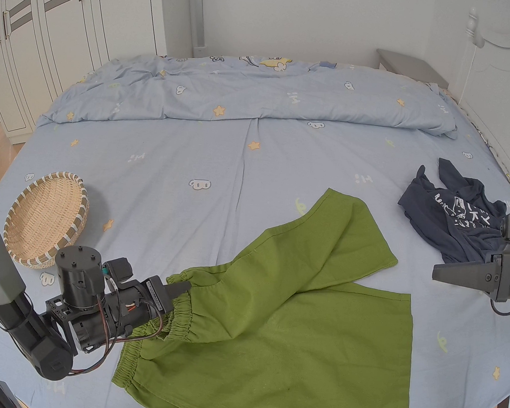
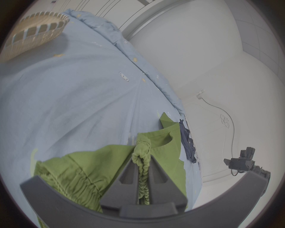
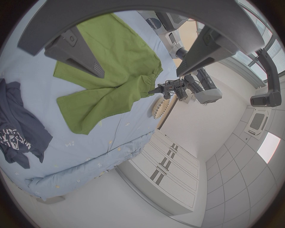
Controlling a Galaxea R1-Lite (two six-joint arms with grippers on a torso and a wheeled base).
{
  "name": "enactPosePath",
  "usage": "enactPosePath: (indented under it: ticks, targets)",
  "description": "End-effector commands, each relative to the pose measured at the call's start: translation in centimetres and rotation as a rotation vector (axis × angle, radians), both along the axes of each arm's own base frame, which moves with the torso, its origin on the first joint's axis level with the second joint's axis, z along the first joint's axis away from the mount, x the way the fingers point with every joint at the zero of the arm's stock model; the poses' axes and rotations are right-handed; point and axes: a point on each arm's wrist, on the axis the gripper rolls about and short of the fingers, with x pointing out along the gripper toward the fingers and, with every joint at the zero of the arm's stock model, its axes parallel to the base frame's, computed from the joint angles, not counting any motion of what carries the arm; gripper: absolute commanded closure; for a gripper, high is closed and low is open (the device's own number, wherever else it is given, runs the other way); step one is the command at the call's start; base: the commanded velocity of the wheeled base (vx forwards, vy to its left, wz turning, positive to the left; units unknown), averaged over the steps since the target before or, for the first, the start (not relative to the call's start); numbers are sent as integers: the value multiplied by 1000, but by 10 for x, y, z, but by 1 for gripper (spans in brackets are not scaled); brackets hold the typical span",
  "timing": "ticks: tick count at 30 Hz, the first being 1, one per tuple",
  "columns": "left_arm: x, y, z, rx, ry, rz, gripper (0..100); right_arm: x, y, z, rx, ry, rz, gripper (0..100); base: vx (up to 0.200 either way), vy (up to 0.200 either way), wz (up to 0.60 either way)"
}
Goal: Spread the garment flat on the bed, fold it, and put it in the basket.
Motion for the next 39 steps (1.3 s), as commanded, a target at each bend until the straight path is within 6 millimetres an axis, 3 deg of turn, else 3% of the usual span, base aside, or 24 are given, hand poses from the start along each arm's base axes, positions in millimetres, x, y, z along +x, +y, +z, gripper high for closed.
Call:
enactPosePath:
  ticks: [1, 12, 18, 19, 20, 21, 22, 25, 28, 34, 35, 39]
  targets:
    - [22, -1, 15, 33, -63, 12, 100, 5, -5, 3, 9, -32, -32, 0, 0, 0, 0]
    - [82, 4, 67, 67, -101, 65, 100, 62, -17, -6, 27, -85, -108, 0, 0, 0, 0]
    - [94, 13, 78, 73, -109, 36, 100, 96, -19, -2, 45, -97, -125, 0, 0, 0, 0]
    - [97, 18, 80, 67, -111, 31, 100, 111, -19, 0, 47, -104, -125, 0, 0, 0, 0]
    - [97, 18, 80, 67, -111, 31, 100, 111, -19, 0, 47, -104, -125, 0, 0, 0, 0]
    - [97, 20, 81, 64, -109, 30, 100, 132, -19, 1, 45, -114, -130, 0, 0, 0, 0]
    - [96, 19, 80, 64, -106, 29, 100, 135, -19, 2, 45, -118, -130, 0, 0, 0, 0]
    - [84, 17, 67, 76, -60, 10, 100, 178, -18, 6, 53, -130, -131, 0, 0, 0, 0]
    - [77, 10, 59, 83, -39, -18, 100, 202, -13, 8, 51, -115, -122, 0, 0, 0, 0]
    - [72, 5, 52, 89, -20, -37, 100, 238, -4, 0, 46, -98, -104, 0, 0, 0, 0]
    - [69, 2, 49, 93, -7, -50, 100, 253, -1, -6, 43, -83, -101, 0, 0, 0, 0]
    - [67, 0, 45, 98, 7, -60, 100, 268, 0, -9, 35, -58, -100, 0, 0, 0, 0]
